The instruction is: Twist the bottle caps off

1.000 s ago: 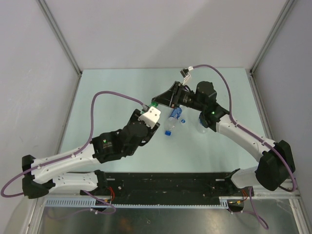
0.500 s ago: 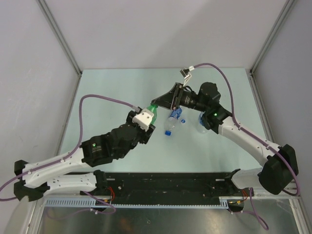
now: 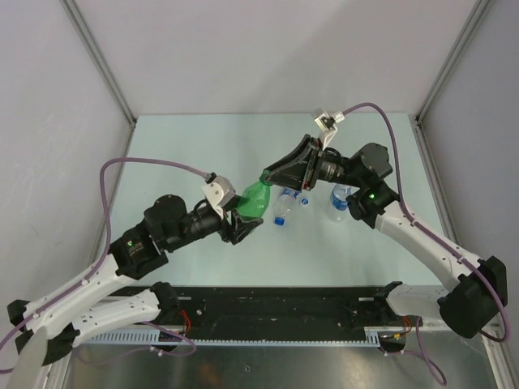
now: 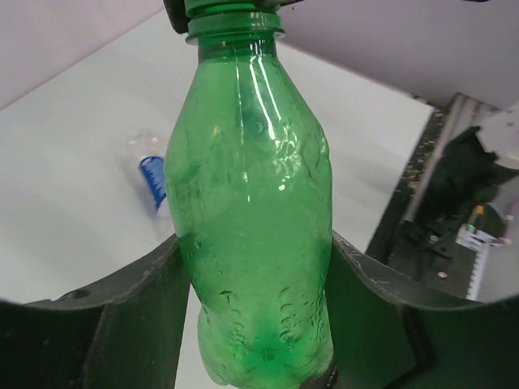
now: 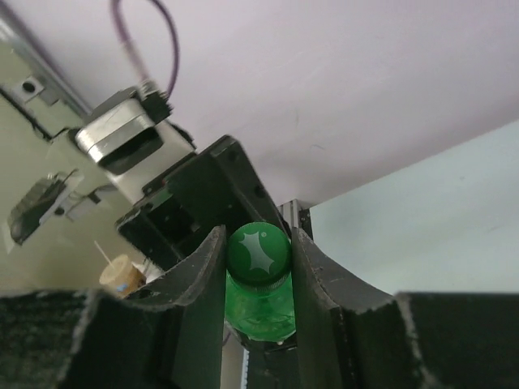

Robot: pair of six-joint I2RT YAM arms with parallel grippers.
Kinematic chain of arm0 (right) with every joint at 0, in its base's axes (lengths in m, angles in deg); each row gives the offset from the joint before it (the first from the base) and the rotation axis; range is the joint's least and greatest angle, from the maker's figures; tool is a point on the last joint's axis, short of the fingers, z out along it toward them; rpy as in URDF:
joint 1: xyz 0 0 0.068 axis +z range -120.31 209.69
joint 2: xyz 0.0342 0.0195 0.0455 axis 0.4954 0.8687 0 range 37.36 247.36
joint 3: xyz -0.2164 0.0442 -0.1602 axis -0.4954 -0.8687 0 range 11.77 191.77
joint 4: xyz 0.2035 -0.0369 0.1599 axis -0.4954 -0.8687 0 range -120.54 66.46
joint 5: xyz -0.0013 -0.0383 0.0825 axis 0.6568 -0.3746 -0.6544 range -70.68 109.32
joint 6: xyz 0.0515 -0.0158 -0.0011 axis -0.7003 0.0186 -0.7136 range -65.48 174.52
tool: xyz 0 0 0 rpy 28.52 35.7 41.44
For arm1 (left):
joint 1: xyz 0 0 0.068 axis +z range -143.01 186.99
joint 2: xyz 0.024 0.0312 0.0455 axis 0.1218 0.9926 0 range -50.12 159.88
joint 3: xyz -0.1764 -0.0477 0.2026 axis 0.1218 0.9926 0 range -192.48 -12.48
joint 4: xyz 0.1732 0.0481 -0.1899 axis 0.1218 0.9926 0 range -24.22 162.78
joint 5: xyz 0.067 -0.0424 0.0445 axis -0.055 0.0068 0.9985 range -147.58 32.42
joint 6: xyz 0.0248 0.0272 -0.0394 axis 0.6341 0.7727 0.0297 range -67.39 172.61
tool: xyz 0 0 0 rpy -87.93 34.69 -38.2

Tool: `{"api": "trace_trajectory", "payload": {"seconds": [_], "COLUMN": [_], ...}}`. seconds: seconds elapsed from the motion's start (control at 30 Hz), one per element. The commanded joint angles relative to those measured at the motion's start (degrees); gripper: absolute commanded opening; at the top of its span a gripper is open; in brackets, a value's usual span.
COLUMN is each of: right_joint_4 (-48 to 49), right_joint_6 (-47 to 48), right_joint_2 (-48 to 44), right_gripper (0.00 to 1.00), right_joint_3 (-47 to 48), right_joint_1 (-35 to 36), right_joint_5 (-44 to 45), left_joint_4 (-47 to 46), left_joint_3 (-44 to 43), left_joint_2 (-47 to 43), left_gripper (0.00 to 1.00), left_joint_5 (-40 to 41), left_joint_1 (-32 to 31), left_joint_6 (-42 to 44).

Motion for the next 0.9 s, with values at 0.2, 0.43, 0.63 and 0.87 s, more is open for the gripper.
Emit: {"api": "trace_trajectory", "payload": {"seconds": [0.2, 0.43, 0.63, 0.87], "right_joint_4": [15.46, 22.84, 28.02, 23.48], "right_joint_6": [0.74, -3.07, -5.89, -3.53], "right_joint_2": [-4.85, -5.43, -5.57, -6.09], "right_gripper": [0.0, 0.0, 0.0, 0.0], "right_joint_3": [0.16, 0.09, 0.19, 0.16], "right_joint_1": [-0.2, -0.45, -0.39, -0.65], "right_joint_5": [-17.05, -21.89, -22.63, -20.65], "left_joint_4": [-9.0, -15.81, -25.85, -26.25], "left_joint_3": [0.18, -0.25, 1.13, 2.12], "left_joint_2": [0.84, 2.74, 3.27, 3.14], "left_gripper": [0.0, 0.0, 0.0, 0.0], "left_joint_5": [-34.8, -51.99, -60.76, -57.0], "left_joint_1": [7.76, 9.62, 9.9, 10.77], "left_joint_6": [-6.02, -9.88, -15.96, -16.29]}}
